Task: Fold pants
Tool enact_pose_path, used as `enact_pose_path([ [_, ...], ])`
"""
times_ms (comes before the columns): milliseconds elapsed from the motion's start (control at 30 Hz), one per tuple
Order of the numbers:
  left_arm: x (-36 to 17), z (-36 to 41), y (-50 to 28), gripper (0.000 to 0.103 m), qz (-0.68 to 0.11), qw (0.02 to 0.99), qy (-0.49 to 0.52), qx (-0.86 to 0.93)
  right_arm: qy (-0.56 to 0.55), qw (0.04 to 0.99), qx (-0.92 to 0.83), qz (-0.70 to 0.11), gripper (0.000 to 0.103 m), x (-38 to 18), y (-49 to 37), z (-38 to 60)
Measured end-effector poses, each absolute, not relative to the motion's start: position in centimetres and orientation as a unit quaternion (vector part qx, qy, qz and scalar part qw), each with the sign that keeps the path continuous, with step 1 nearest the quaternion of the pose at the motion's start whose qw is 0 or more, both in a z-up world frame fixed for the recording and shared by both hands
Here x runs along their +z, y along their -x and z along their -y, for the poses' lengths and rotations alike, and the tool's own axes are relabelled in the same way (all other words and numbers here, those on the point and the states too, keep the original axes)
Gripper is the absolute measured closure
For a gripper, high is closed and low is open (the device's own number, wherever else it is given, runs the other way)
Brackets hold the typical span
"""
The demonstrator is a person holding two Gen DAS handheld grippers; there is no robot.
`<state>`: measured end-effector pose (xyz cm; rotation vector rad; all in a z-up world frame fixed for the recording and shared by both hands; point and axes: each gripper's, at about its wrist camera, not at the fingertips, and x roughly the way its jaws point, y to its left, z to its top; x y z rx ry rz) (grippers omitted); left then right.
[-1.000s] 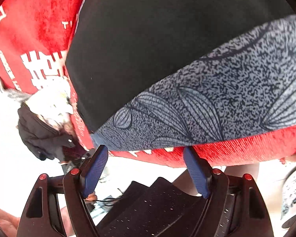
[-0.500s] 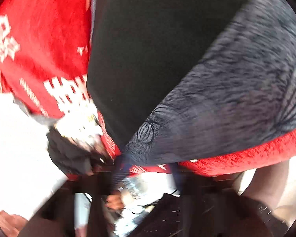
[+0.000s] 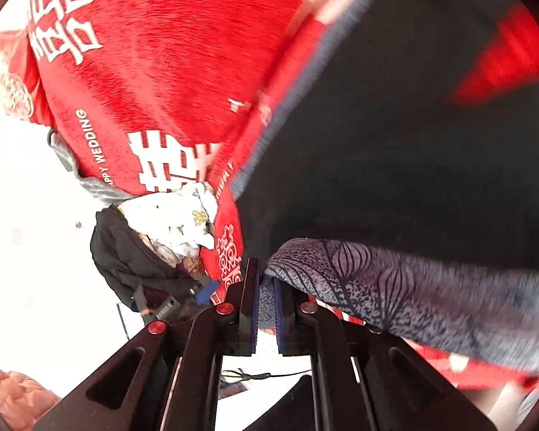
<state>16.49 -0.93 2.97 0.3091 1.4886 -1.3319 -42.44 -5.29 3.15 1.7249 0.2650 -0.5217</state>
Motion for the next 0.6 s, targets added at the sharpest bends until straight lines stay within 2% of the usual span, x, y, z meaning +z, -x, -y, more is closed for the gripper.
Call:
enact_pose_path([
  [133, 2.3, 7.0, -15.8, 0.073, -0.596, 0.561, -0.174, -0.548, -0.733, 0.624, -0.230, -0.144, 0.095, 2.6, 40.8, 12.2],
  [200, 2.8, 7.7, -16.4, 0.073, -0.589, 0.572, -0.177, -0.542, -0.730, 0.620, -0.237, -0.163, 0.095, 1.6, 39.9, 14.9],
  [433, 7.3, 3.6, -18.4, 0.072, -0.587, 0.592, -0.185, -0.520, -0.736, 0.582, -0.275, -0.208, 0.095, -3.0, 38.7, 20.3],
  [467, 8.3, 2.7, -18.7, 0.067, -0.581, 0.600, -0.182, -0.518, -0.737, 0.579, -0.279, -0.208, 0.095, -3.5, 38.5, 20.8],
  [500, 8.8, 2.4, -18.8, 0.049, -0.575, 0.608, -0.183, -0.516, -0.736, 0.579, -0.282, -0.210, 0.095, -3.7, 38.2, 21.4],
  [533, 9.5, 1.8, -18.7, 0.043, -0.560, 0.625, -0.186, -0.510, -0.731, 0.579, -0.287, -0.220, 0.095, -4.1, 37.9, 22.0],
  [600, 9.9, 1.7, -17.7, 0.040, -0.542, 0.634, -0.204, -0.512, -0.721, 0.578, -0.292, -0.246, 0.095, -4.6, 37.0, 22.6],
])
